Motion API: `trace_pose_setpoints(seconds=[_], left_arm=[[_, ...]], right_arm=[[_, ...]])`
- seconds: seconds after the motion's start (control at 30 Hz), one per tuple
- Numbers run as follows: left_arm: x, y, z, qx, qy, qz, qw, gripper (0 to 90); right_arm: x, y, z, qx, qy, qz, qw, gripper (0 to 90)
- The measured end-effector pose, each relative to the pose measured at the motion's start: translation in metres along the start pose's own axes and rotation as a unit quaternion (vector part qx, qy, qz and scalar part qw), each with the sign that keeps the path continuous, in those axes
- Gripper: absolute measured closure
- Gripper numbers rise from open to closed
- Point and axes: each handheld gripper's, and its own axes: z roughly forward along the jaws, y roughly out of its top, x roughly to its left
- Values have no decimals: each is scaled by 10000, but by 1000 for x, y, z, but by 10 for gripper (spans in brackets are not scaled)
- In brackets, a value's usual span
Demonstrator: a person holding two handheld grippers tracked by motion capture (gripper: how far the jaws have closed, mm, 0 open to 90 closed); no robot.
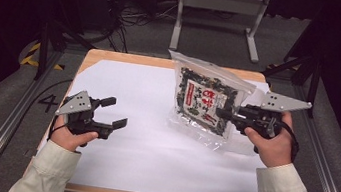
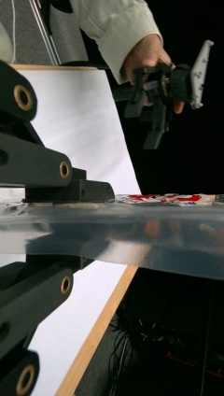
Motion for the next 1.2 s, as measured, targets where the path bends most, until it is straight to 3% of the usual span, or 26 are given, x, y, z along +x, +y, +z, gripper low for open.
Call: trace_pose_setpoints(seconds=[0.2,0.3,0.5,0.73,0.9,1.2], left_arm=[[6,-11,2,83,7,-176,9998,166],[8,-21,3,107,4,-311,9995,167],[10,-30,5,204,57,-304,9993,167],[12,-33,7,297,54,-233,9993,167],[13,-35,8,321,51,-293,9990,165],[13,-35,8,312,61,-283,9991,167]], right_arm=[[-11,6,-7,-13,-184,61,9998,757],[-20,10,-14,-39,-387,62,9992,757],[-35,13,-23,-68,-611,146,9980,758],[-59,13,-36,-140,-1040,239,9942,758],[-74,10,-41,-172,-1272,319,9912,758],[-84,3,-48,-182,-1565,406,9867,759]])
